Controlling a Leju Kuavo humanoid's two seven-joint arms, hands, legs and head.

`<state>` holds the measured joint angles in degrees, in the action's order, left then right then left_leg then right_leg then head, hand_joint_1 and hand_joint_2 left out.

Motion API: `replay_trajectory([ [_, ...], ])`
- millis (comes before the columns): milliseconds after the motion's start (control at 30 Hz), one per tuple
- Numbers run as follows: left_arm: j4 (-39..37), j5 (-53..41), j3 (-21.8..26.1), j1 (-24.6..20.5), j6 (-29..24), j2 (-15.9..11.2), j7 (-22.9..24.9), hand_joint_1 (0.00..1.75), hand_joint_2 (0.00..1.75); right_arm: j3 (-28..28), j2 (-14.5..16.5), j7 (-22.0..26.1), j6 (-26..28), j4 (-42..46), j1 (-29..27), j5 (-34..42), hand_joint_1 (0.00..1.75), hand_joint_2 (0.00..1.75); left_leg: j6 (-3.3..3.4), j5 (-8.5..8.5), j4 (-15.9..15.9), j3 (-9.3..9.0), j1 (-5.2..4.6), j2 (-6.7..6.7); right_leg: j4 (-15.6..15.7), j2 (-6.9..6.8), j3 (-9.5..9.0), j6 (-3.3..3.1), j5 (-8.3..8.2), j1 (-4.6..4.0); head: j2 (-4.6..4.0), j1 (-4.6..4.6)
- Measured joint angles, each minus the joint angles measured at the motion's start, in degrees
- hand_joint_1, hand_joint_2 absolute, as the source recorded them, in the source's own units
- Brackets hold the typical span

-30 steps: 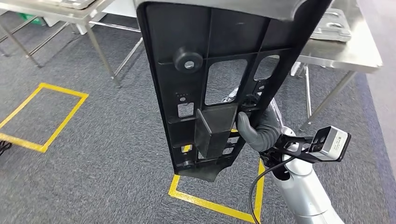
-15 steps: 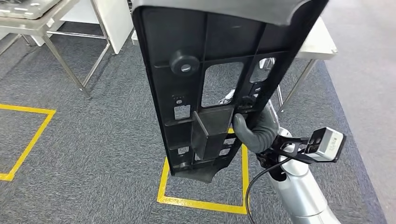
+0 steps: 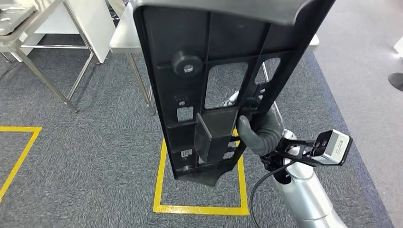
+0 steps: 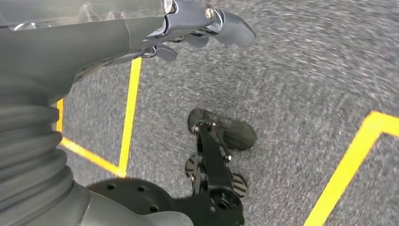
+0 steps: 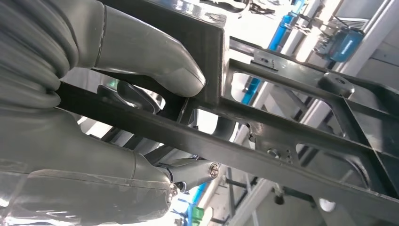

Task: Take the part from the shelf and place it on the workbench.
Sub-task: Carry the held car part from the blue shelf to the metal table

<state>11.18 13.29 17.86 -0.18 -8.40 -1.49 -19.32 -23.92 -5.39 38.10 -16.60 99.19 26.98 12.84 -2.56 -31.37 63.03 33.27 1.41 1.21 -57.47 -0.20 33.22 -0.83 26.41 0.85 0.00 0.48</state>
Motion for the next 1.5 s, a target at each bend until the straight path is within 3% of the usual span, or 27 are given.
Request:
replay_trajectory([
  [67, 0.0, -0.02, 0.02, 0.13, 0.07, -0.05, -0.07, 0.0, 1.75, -0.01, 0.04, -0.01, -0.01, 0.0, 0.0, -0.01, 1.75, 1.75, -0.05, -2.8, 8.26, 4.79, -0.07, -0.54, -0.01, 0.28, -0.72, -0.48, 0.63, -0.32, 0.0, -0.21],
  [100, 0.0, -0.03, 0.03, 0.26, 0.09, -0.08, -0.08, 0.0, 1.75, -0.02, 0.04, -0.04, -0.01, 0.0, -0.04, -0.01, 1.75, 1.75, 0.01, -3.03, 10.98, 6.8, -0.11, -0.65, -0.02, 0.54, -1.16, -0.59, 1.0, -0.5, 0.0, -0.22],
  [133, 0.0, -0.04, 0.04, 0.38, 0.1, -0.09, -0.09, 0.0, 1.75, -0.02, 0.04, -0.08, -0.01, 0.0, -0.07, -0.01, 1.75, 1.75, 0.18, -2.01, 11.54, 7.82, -0.15, -0.69, -0.03, 0.82, -1.69, -0.64, 1.41, -0.67, 0.0, -0.25],
  [167, -0.01, -0.05, 0.04, 0.5, 0.1, -0.09, -0.1, 0.0, 1.75, -0.02, 0.04, -0.11, -0.01, 0.0, -0.07, -0.01, 1.75, 1.75, 0.47, 0.21, 9.72, 7.69, -0.21, -0.7, -0.03, 1.1, -2.37, -0.66, 1.9, -0.82, 0.0, -0.27],
  [233, -0.01, -0.07, 0.05, 0.65, 0.11, -0.23, -0.12, 0.0, 1.75, -0.02, 0.04, -0.15, -0.02, -0.01, -0.06, -0.01, 1.75, 1.75, 1.5, 5.5, 2.22, 5.25, -0.58, -1.0, 0.02, 1.43, -3.77, -0.57, 2.99, -1.03, 0.0, -0.23],
  [267, -0.01, -0.08, 0.07, 0.68, 0.14, -0.31, -0.15, 0.0, 1.75, -0.02, 0.05, -0.18, -0.03, -0.01, -0.05, -0.01, 1.75, 1.75, 2.05, 7.02, -1.09, 3.96, -0.84, -1.2, 0.02, 1.61, -4.19, -0.4, 3.44, -1.09, 0.01, -0.09],
  [300, -0.01, -0.1, 0.1, 0.65, 0.15, -0.43, -0.17, 0.0, 1.75, -0.03, 0.05, -0.25, -0.04, 0.0, -0.04, -0.02, 1.75, 1.75, 2.48, 7.52, -3.15, 3.16, -1.14, -1.38, 0.11, 1.72, -4.32, -0.12, 3.71, -1.01, 0.01, 0.04],
  [367, -0.01, -0.18, 0.15, 0.53, 0.19, -0.54, -0.21, 0.0, 1.75, -0.03, 0.05, -0.42, -0.06, 0.08, -0.09, -0.04, 1.75, 1.75, 3.01, 6.91, -4.76, 2.43, -1.49, -1.45, -0.03, 1.91, -4.32, 0.63, 3.6, -0.82, 0.01, 0.15],
  [433, -0.01, -0.28, 0.2, 0.47, 0.18, -0.57, -0.21, 0.0, 1.75, 0.0, 0.04, -0.54, -0.06, 0.23, -0.09, -0.08, 1.75, 1.75, 3.43, 6.63, -5.99, 1.19, -1.26, -1.39, -1.25, 1.71, -4.11, 1.27, 3.41, -0.67, 0.01, 0.04],
  [500, -0.01, -0.38, 0.26, 0.47, 0.18, -0.54, -0.2, 0.0, 1.75, 0.04, 0.04, -0.56, -0.06, 0.37, 0.01, -0.08, 1.75, 1.75, 3.84, 6.3, -6.89, -0.32, -0.91, -1.3, -5.86, 1.29, -1.7, 1.81, 4.53, -0.55, 0.01, 0.03],
  [600, -0.01, -0.52, 0.33, 0.45, 0.2, -0.45, -0.2, 0.0, 1.75, 0.07, 0.04, -0.66, -0.05, 0.38, -0.17, -0.09, 1.75, 1.75, 4.0, 5.23, -7.08, -1.69, -0.81, -1.26, -15.13, 0.95, 5.19, 2.72, 7.96, 0.0, 0.01, 0.08],
  [633, -0.01, -0.56, 0.34, 0.47, 0.2, -0.4, -0.2, 0.0, 1.75, 0.07, 0.04, -0.73, -0.04, 0.38, -0.25, -0.1, 1.75, 1.75, 3.89, 4.77, -7.05, -2.22, -0.75, -1.27, -15.67, 0.87, 6.49, 2.88, 7.74, 0.21, 0.01, 0.08],
  [667, -0.01, -0.6, 0.36, 0.49, 0.21, -0.33, -0.2, 0.0, 1.75, 0.08, 0.04, -0.8, -0.03, 0.38, -0.27, -0.11, 1.75, 1.75, 3.71, 4.28, -7.02, -2.85, -0.67, -1.28, -14.09, 0.75, 6.72, 3.02, 6.11, 0.38, 0.01, 0.08],
  [733, -0.01, -0.66, 0.38, 0.52, 0.25, -0.23, -0.19, 0.0, 1.75, 0.1, 0.03, -0.92, -0.02, 0.39, -0.28, -0.14, 1.75, 1.75, 3.12, 3.12, -6.89, -4.25, -0.48, -1.28, -6.81, 0.3, 4.98, 3.23, 0.48, 0.59, 0.0, 0.12],
  [800, -0.01, -0.74, 0.42, 0.42, 0.27, -0.2, -0.17, 0.0, 1.75, 0.15, 0.02, -1.04, -0.01, 0.39, -0.28, -0.16, 1.75, 1.75, 2.32, 2.12, -6.71, -4.96, -0.43, -1.27, -1.44, -0.17, 3.52, 2.77, -2.38, 0.31, 0.0, 0.15],
  [900, -0.01, -0.98, 0.46, 0.23, 0.27, -0.18, -0.17, 0.0, 1.75, 0.28, -0.01, -1.36, 0.02, 0.44, -0.37, -0.2, 1.75, 1.75, 1.09, 1.54, -6.51, -5.33, -0.39, -1.0, -0.55, 0.07, 3.15, 1.16, -2.38, -0.07, 0.01, 0.09],
  [967, -0.01, -1.1, 0.48, 0.17, 0.27, -0.16, -0.25, 0.0, 1.75, 0.32, 0.01, -1.71, 0.05, 0.47, -0.38, -0.32, 1.75, 1.75, 0.64, 0.82, -4.33, -4.72, -0.22, -0.92, -0.33, 0.29, 2.29, 0.27, -1.98, -0.04, 0.01, -0.05],
  [1000, -0.01, -1.13, 0.49, 0.15, 0.27, -0.15, -0.3, 0.0, 1.75, 0.33, 0.04, -1.87, 0.09, 0.48, -0.4, -0.46, 1.75, 1.75, 0.49, -0.12, -1.65, -3.35, -0.14, -0.93, -0.25, 0.34, 1.82, -0.1, -1.71, -0.06, 0.01, -0.15],
  [1100, -0.01, -1.14, 0.55, 0.16, 0.27, -0.13, -0.48, 0.0, 1.75, 0.33, 0.08, -2.18, 0.19, 0.46, -0.76, -0.97, 1.75, 1.75, 0.32, -4.15, 9.14, 3.58, -0.16, -0.96, -0.24, 0.48, 0.81, -0.74, -0.69, -0.58, 0.01, -0.34],
  [1133, -0.01, -1.14, 0.56, 0.25, 0.27, -0.13, -0.51, 0.0, 1.75, 0.33, 0.08, -2.22, 0.2, 0.46, -0.93, -1.04, 1.75, 1.75, 0.44, -4.37, 10.65, 5.2, -0.21, -0.97, -0.25, 0.6, 0.34, -0.85, -0.29, -0.81, 0.01, -0.36],
  [1167, -0.01, -1.14, 0.56, 0.37, 0.27, -0.13, -0.54, 0.0, 1.75, 0.33, 0.08, -2.24, 0.21, 0.46, -1.05, -1.05, 1.75, 1.75, 0.73, -3.4, 10.06, 5.8, -0.3, -0.97, -0.25, 0.74, -0.26, -0.93, 0.14, -1.04, 0.01, -0.35],
  [1200, -0.01, -1.14, 0.56, 0.5, 0.27, -0.12, -0.55, 0.0, 1.75, 0.33, 0.08, -2.26, 0.21, 0.46, -1.1, -1.05, 1.75, 1.75, 1.21, -1.18, 7.33, 5.38, -0.47, -0.98, -0.24, 0.86, -0.99, -0.98, 0.63, -1.29, 0.01, -0.36],
  [1267, -0.01, -1.15, 0.58, 0.7, 0.27, -0.24, -0.57, 0.0, 1.75, 0.34, 0.08, -2.26, 0.21, 0.43, -1.13, -1.06, 1.75, 1.75, 2.67, 4.29, -0.24, 3.53, -1.16, -1.01, -0.16, 0.99, -2.23, -0.97, 1.55, -1.6, 0.0, -0.23],
  [1300, -0.01, -1.16, 0.59, 0.7, 0.27, -0.3, -0.58, 0.0, 1.75, 0.36, 0.07, -2.26, 0.22, 0.4, -1.13, -1.1, 1.75, 1.75, 3.23, 5.84, -3.05, 2.8, -1.56, -1.07, -0.06, 1.03, -2.51, -0.82, 1.87, -1.6, 0.0, -0.14],
  [1367, -0.01, -1.2, 0.61, 0.66, 0.27, -0.41, -0.6, 0.0, 1.75, 0.4, 0.07, -2.45, 0.21, 0.35, -1.11, -1.31, 1.75, 1.75, 3.89, 6.57, -5.1, 2.32, -2.16, -1.16, 0.0, 1.11, -2.76, -0.21, 1.93, -1.39, 0.01, -0.06],
  [1433, -0.01, -1.25, 0.62, 0.64, 0.28, -0.42, -0.5, 0.0, 1.75, 0.48, 0.05, -3.2, 0.16, 0.35, -0.74, -1.49, 1.75, 1.75, 4.19, 7.03, -6.33, 1.13, -2.1, -1.19, -0.54, 1.13, -2.98, 0.42, 1.81, -1.26, 0.01, -0.17],
  [1500, -0.01, -1.29, 0.63, 0.51, 0.29, -0.36, -0.28, 0.0, 1.75, 0.56, 0.03, -4.22, 0.1, 0.36, 0.26, -1.37, 1.75, 1.75, 4.41, 6.96, -7.27, -0.33, -1.67, -1.15, -4.04, 1.05, -1.45, 1.0, 2.74, -1.2, 0.0, -0.04],
])
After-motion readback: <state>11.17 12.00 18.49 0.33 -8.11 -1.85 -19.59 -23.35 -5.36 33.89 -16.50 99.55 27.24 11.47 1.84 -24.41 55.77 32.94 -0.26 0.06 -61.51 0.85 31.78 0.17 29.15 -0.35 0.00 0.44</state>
